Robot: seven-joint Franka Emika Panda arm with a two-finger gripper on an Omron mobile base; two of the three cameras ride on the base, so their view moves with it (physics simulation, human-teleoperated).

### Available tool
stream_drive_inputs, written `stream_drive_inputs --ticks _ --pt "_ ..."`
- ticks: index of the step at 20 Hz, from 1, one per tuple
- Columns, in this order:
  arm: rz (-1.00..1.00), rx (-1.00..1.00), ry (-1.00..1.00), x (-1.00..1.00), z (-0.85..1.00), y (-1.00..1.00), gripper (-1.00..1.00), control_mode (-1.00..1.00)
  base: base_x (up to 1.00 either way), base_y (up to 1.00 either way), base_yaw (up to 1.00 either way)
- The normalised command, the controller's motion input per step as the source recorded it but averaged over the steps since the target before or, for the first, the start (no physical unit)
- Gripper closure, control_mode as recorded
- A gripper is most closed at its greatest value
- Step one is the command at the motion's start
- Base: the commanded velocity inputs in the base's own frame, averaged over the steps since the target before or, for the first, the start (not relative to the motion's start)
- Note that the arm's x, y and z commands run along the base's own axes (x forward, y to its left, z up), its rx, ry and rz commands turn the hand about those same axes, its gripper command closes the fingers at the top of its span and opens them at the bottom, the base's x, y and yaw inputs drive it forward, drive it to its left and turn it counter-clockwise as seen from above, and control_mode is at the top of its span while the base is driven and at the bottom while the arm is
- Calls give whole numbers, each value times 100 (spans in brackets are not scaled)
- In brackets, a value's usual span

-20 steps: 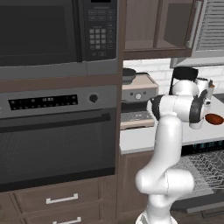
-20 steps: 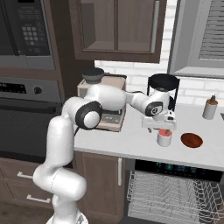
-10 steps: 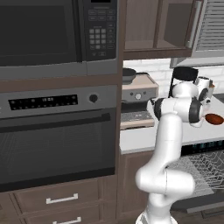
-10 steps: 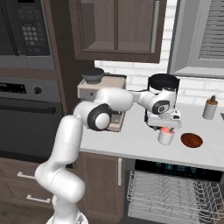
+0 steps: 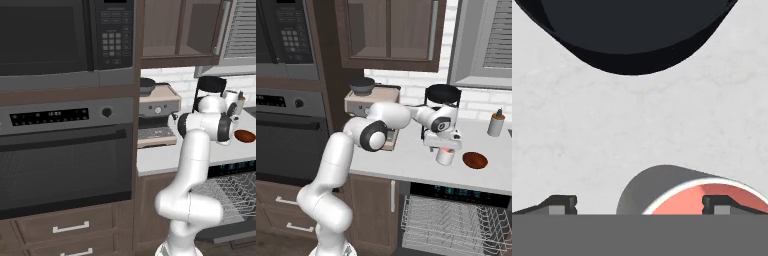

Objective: Pick up the cup and bowl from the counter, place them in the dishwasher, and close the dishwasher door.

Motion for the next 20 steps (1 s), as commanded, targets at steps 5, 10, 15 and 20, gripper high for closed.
stream_drive_inputs --ticks 5,10,15,20 --pt "0 0 0 -4 -30 23 100 -100 0 0 0" --pt "0 0 1 -16 -3 2 100 -100 0 0 0" --pt "0 0 -5 -96 19 18 100 -100 0 0 0" --pt "6 -7 -15 -100 20 47 100 -100 0 0 0"
